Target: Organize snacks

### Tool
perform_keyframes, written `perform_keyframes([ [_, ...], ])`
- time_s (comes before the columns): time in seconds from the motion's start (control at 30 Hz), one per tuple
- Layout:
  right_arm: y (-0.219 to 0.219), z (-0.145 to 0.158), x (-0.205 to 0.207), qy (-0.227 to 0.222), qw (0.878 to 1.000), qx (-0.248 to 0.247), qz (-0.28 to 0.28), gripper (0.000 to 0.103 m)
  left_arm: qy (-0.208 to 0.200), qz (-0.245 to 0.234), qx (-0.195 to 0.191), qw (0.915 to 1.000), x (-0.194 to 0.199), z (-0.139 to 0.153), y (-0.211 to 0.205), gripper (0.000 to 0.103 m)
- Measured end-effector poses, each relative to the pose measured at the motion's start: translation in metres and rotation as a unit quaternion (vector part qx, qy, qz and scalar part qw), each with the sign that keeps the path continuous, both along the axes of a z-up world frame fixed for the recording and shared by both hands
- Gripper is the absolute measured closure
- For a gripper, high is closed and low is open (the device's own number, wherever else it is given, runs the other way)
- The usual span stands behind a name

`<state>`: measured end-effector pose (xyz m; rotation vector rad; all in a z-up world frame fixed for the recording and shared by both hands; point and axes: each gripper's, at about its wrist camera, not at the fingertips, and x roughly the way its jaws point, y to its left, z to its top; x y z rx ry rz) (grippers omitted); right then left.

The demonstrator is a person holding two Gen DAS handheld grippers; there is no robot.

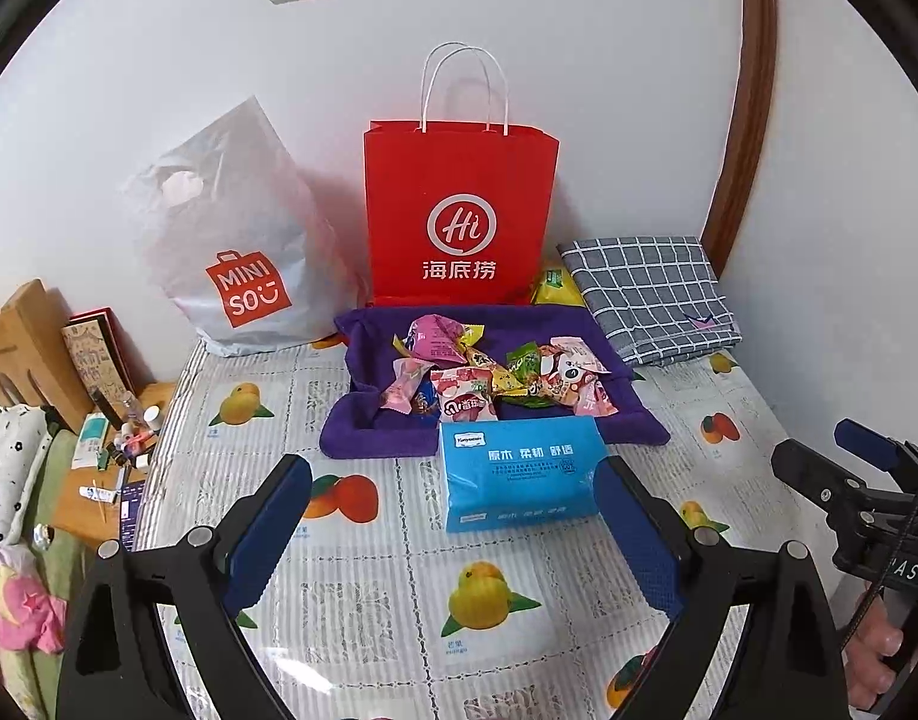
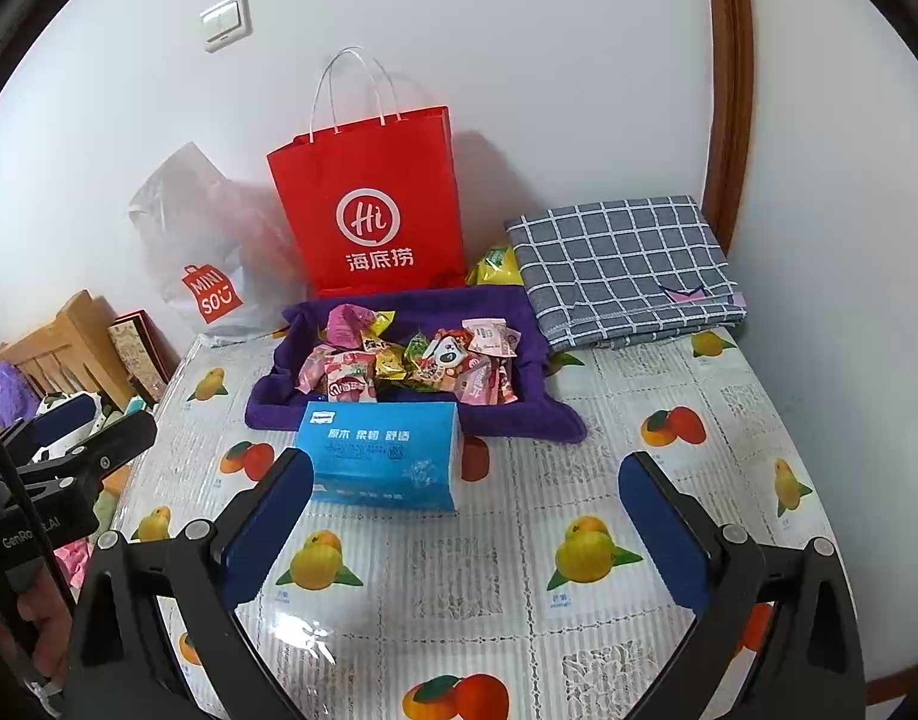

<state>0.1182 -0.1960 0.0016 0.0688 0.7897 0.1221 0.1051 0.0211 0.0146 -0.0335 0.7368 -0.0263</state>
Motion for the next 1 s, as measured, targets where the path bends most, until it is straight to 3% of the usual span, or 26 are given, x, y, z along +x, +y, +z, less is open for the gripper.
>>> perform_keyframes([
  [1.0,-0.01,0.005,-0.017,-0.017,1.0,0.002,-0.006,0.002,-0.005,-0.022,0.005,0.9997,-0.01,0.006,-0.018,0.008],
])
